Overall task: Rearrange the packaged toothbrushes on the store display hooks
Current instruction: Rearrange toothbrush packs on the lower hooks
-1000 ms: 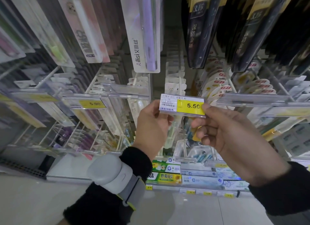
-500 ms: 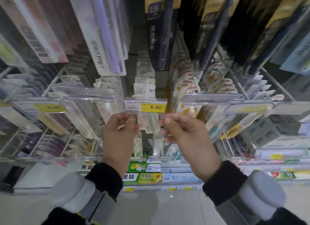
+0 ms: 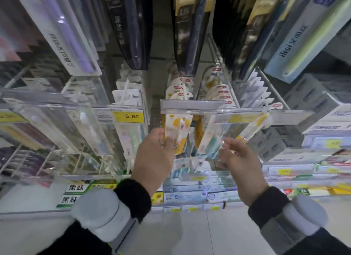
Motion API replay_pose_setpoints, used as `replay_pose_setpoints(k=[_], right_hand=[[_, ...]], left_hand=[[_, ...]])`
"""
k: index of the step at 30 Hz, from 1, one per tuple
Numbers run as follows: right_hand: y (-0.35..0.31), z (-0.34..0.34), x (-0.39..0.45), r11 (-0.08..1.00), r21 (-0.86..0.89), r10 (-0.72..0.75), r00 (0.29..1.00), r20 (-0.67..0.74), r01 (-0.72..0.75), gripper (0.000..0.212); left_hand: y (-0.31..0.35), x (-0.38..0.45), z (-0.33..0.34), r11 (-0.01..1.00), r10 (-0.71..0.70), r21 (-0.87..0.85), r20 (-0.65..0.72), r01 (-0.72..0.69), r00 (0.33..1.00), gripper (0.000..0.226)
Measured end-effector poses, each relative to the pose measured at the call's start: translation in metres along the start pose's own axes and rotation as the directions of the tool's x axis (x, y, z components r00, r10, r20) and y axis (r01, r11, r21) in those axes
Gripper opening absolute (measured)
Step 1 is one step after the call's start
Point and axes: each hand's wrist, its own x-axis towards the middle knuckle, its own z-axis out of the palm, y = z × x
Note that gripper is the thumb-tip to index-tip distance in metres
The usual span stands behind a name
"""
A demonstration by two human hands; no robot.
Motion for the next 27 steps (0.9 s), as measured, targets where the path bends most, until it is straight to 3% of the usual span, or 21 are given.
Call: replay_pose_setpoints(k=[3, 7, 11, 15, 21, 27], right_hand=[[-0.009, -0.002, 0.01, 0.999, 0.046, -0.021, 1.0, -0.018, 0.022, 0.03], [-0.021, -0.005, 0.02, 0.993, 0.014, -0.116, 0.993, 0.017, 0.115, 0.024], [-0.031, -0.004, 0.022, 0.991, -0.024, -0.132, 0.991, 0.03, 0.133, 0.026], [-0.036, -0.003, 0.021, 0.98, 0.021, -0.196, 0.98, 0.032, 0.196, 0.014], [-0.033, -0.01, 0.017, 0.965, 0.087, -0.256, 0.962, 0.097, 0.248, 0.017], [-0.024, -0.024, -0.004, 0.962, 0.107, -0.272, 0.923, 0.272, 0.252, 0.008]], left_hand=[[0.014, 0.005, 0.003, 0.992, 0.062, -0.105, -0.119, -0.075, 0.991, 0.03], [0.025, 0.01, 0.01, 0.953, 0.044, -0.286, -0.213, -0.105, 0.976, 0.001], [0.029, 0.011, 0.017, 0.934, 0.056, -0.327, -0.264, -0.144, 0.963, 0.018], [0.035, 0.008, 0.014, 0.937, 0.06, -0.316, -0.282, -0.152, 0.958, 0.026], [0.04, -0.013, -0.001, 0.936, 0.072, -0.327, -0.182, -0.129, 0.981, 0.02], [0.031, -0.034, -0.014, 0.908, 0.122, -0.396, -0.061, -0.137, 0.991, 0.016]])
